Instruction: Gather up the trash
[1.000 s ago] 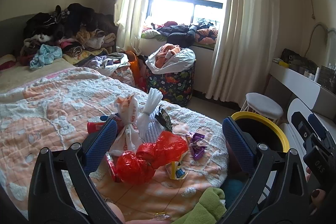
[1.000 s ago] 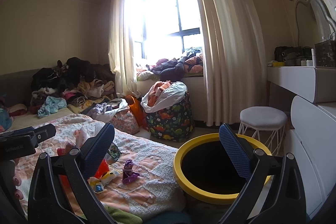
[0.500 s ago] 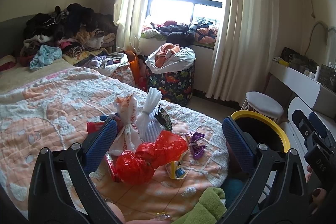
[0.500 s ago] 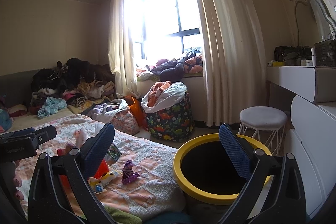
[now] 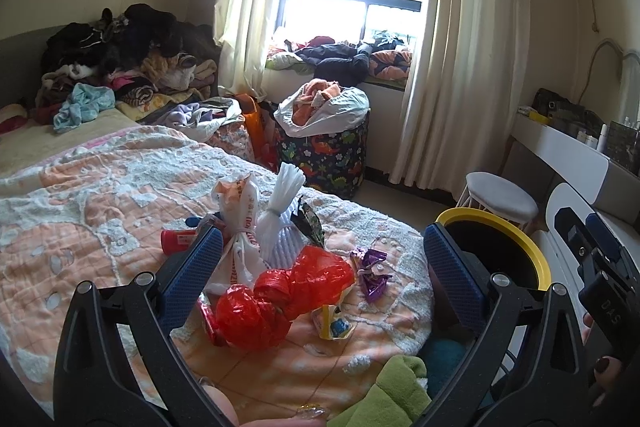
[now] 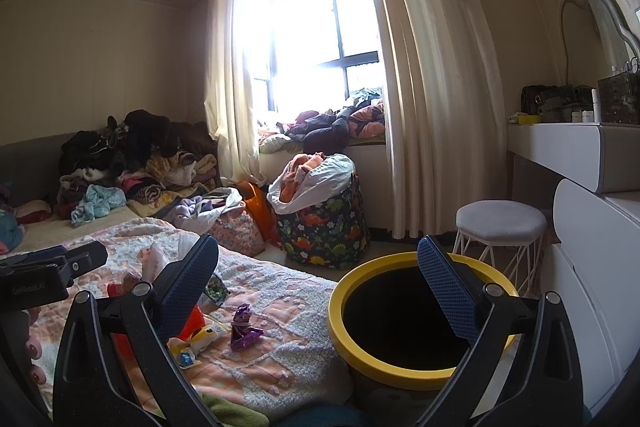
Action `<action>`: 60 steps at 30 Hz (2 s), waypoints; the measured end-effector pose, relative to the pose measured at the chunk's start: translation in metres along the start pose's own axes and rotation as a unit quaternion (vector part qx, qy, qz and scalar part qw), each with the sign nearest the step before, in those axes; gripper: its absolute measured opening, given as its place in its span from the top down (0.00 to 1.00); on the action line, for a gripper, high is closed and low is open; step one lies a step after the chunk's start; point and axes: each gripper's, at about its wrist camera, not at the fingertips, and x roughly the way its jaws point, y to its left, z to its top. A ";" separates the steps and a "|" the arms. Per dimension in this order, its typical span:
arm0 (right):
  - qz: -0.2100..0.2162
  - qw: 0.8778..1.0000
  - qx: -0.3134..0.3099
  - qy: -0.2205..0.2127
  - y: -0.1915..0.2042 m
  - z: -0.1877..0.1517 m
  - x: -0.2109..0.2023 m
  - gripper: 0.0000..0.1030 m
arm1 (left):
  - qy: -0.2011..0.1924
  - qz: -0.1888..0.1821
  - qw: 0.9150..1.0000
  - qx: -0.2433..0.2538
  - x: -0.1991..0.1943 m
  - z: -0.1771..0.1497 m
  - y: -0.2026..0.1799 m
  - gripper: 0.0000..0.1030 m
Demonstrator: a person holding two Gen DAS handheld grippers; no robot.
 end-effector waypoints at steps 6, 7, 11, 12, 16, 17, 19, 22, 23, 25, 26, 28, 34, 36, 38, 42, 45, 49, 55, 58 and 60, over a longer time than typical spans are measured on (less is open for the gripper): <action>0.011 1.000 0.003 0.012 -0.001 -0.001 0.005 0.06 | 0.003 0.000 1.000 -0.009 0.007 -0.005 0.008 0.10; 0.020 1.000 0.001 0.017 0.000 -0.001 0.007 0.06 | 0.002 0.004 1.000 -0.012 0.008 -0.005 0.011 0.10; 0.045 0.998 -0.006 0.035 0.011 -0.006 0.018 0.06 | 0.007 0.025 0.999 -0.025 0.013 -0.004 0.028 0.10; 0.051 0.998 -0.009 0.040 0.014 -0.006 0.021 0.06 | 0.008 0.029 0.999 -0.029 0.014 -0.004 0.032 0.10; 0.075 0.995 -0.019 0.056 0.031 -0.007 0.033 0.06 | 0.007 0.045 0.998 -0.043 0.017 -0.004 0.049 0.10; 0.080 0.995 -0.022 0.060 0.035 -0.008 0.036 0.06 | 0.007 0.049 0.998 -0.045 0.018 -0.004 0.052 0.10; 0.092 0.993 -0.026 0.068 0.042 -0.007 0.042 0.06 | 0.007 0.057 0.997 -0.049 0.020 -0.004 0.060 0.10; 0.110 0.990 -0.034 0.076 0.053 -0.005 0.048 0.06 | 0.006 0.065 0.996 -0.056 0.021 -0.003 0.068 0.10; 0.116 0.989 -0.037 0.080 0.057 -0.005 0.050 0.06 | 0.006 0.070 0.996 -0.058 0.022 -0.003 0.072 0.10; 0.131 0.987 -0.040 0.087 0.066 -0.004 0.055 0.06 | 0.005 0.076 0.995 -0.062 0.022 -0.002 0.077 0.10; 0.139 0.985 -0.040 0.091 0.070 -0.005 0.058 0.06 | 0.005 0.078 0.995 -0.064 0.024 -0.001 0.082 0.10; 0.156 0.982 -0.046 0.101 0.079 -0.005 0.063 0.06 | 0.006 0.076 0.995 -0.069 0.026 0.000 0.089 0.10; 0.196 0.969 -0.059 0.137 0.100 -0.008 0.078 0.06 | 0.013 0.029 0.997 -0.076 0.039 0.006 0.109 0.10; 0.204 0.966 -0.054 0.153 0.103 -0.009 0.084 0.06 | 0.018 0.025 0.997 -0.071 0.047 0.011 0.112 0.10; 0.209 0.962 -0.050 0.169 0.104 -0.010 0.092 0.06 | 0.018 0.019 0.998 -0.065 0.053 0.014 0.115 0.10; 0.219 0.953 -0.045 0.204 0.105 -0.015 0.109 0.06 | 0.030 -0.001 0.998 -0.054 0.072 0.018 0.118 0.10; 0.230 0.943 -0.052 0.233 0.110 -0.022 0.126 0.06 | 0.051 -0.009 0.998 -0.045 0.088 0.016 0.118 0.10; 0.246 0.928 -0.056 0.275 0.114 -0.034 0.148 0.06 | 0.083 -0.020 0.996 -0.039 0.108 0.010 0.120 0.10; 0.265 0.905 -0.048 0.329 0.119 -0.051 0.175 0.14 | 0.122 -0.024 0.992 -0.030 0.132 0.004 0.125 0.11; 0.279 0.891 -0.035 0.357 0.121 -0.060 0.187 0.24 | 0.140 -0.021 0.989 -0.033 0.144 0.002 0.131 0.16; 0.287 0.881 -0.024 0.376 0.122 -0.065 0.194 0.31 | 0.149 -0.019 0.988 -0.031 0.151 0.001 0.132 0.20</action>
